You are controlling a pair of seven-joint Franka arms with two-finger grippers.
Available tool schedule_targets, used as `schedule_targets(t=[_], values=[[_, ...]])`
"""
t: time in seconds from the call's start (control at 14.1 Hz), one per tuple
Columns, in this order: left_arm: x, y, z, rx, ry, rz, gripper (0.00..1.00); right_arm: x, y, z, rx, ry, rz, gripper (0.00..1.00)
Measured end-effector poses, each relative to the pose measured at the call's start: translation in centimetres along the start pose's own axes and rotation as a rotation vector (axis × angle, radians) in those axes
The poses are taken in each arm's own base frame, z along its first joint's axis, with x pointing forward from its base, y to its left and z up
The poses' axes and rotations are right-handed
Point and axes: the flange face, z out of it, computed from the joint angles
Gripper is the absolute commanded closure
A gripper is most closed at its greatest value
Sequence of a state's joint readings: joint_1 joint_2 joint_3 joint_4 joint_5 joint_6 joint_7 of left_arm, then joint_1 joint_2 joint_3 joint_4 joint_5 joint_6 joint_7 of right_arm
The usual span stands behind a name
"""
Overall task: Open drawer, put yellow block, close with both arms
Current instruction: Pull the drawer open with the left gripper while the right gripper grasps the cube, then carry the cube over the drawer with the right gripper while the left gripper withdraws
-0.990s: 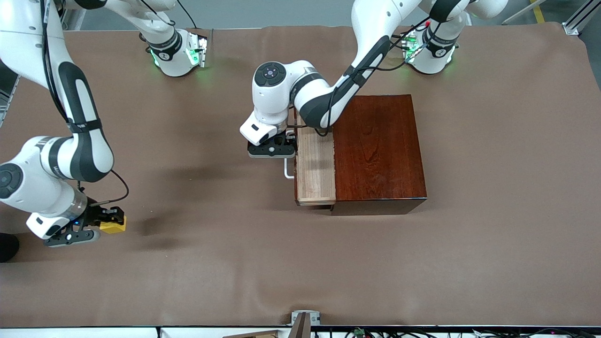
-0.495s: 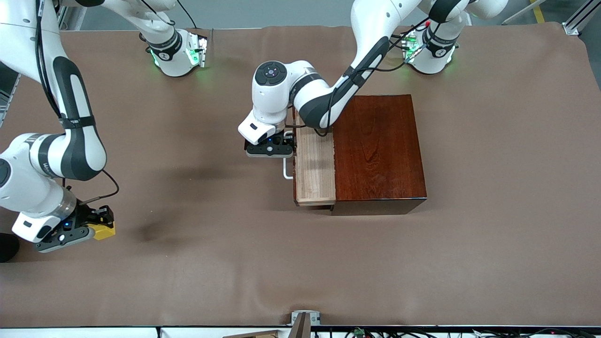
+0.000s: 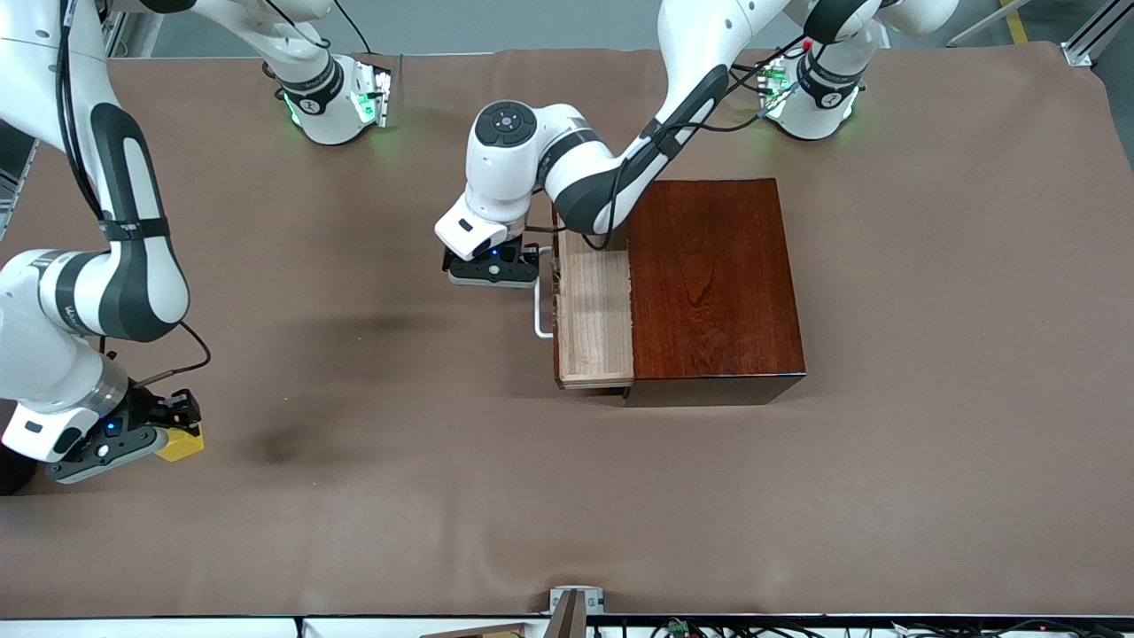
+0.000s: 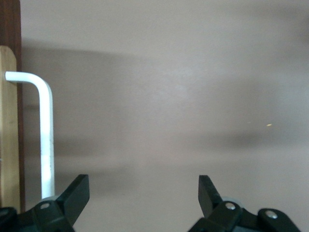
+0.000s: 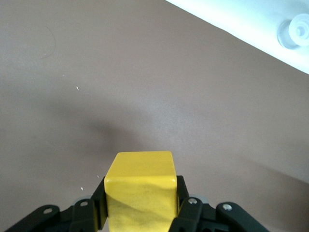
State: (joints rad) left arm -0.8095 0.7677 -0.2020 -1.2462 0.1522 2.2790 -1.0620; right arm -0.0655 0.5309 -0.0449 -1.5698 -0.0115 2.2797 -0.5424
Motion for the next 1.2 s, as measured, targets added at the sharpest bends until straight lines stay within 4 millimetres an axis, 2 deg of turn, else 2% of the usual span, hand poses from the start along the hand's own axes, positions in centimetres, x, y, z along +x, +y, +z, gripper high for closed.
schedule_targets(t=[0.14, 0.21, 0.35, 0.49, 0.57, 0.71, 0.85, 0.99, 1.2], values=[[1.4, -0.2, -2.3, 0.008, 0.008, -0.023, 0.00, 0.2, 0.0, -0.6, -0.002, 0.007, -0.011, 1.00], [2.6, -0.7, -4.5, 0.027, 0.013, -0.039, 0.00, 0.3, -0.1, -1.1, 0.003, 0.001, -0.021, 1.00], [5.7, -2.8, -11.2, 0.071, 0.032, -0.088, 0.00, 0.3, -0.6, -2.2, 0.016, -0.012, -0.071, 1.00], [9.2, -6.6, -19.3, 0.102, 0.067, -0.162, 0.00, 0.5, -1.4, -3.5, 0.033, -0.020, -0.141, 1.00], [11.0, -9.3, -22.9, 0.120, 0.082, -0.208, 0.00, 0.7, -2.2, -4.1, 0.048, -0.026, -0.176, 1.00], [14.5, -16.1, -29.0, 0.190, 0.076, -0.245, 0.00, 1.6, -4.7, -5.5, 0.083, -0.033, -0.236, 1.00], [16.7, -22.9, -33.6, 0.235, 0.029, -0.214, 0.00, 2.8, -8.1, -7.1, 0.121, -0.036, -0.300, 1.00], [18.0, -28.9, -36.7, 0.243, -0.023, -0.199, 0.00, 4.2, -12.6, -8.4, 0.168, -0.036, -0.417, 1.00], [19.9, -37.8, -38.4, 0.225, -0.077, -0.193, 0.00, 6.4, -21.1, -10.0, 0.237, -0.003, -0.639, 1.00]])
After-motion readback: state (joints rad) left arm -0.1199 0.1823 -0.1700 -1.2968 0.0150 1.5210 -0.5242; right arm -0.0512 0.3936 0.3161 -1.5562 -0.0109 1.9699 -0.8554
